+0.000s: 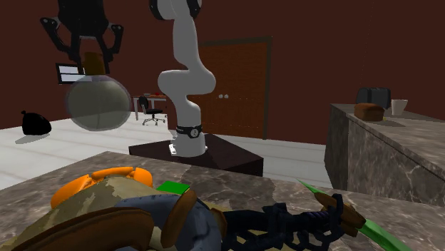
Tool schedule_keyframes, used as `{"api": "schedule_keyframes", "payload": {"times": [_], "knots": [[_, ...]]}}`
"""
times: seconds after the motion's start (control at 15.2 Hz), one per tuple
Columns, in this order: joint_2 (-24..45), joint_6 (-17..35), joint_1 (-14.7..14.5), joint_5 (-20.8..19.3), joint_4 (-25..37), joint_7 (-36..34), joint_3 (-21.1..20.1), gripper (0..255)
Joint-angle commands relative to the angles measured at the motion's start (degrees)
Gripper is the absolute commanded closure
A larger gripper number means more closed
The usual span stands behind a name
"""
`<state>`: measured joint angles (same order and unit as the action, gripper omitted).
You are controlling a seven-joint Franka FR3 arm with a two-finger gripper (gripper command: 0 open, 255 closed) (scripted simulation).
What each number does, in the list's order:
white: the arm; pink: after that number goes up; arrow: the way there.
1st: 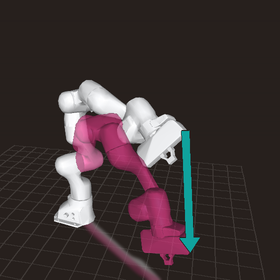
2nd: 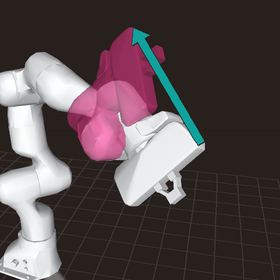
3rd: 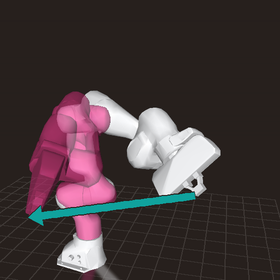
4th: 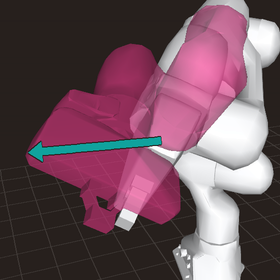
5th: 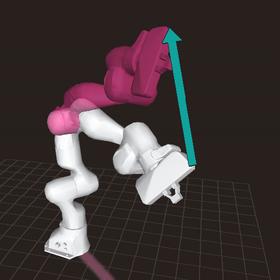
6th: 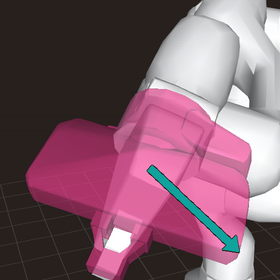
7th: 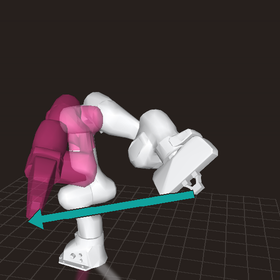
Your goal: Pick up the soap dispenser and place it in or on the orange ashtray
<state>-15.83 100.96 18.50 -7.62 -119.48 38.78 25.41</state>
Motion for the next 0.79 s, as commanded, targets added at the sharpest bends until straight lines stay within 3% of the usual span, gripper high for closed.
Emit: {"api": "schedule_keyframes", "payload": {"times": [0.0,0.73], "knots": [[0.3,0.4,0.3,-0.1,0.0,1.0,0.7,255],[1.9,9.0,0.5,-0.1,-7.2,1.2,1.6,255]]}}
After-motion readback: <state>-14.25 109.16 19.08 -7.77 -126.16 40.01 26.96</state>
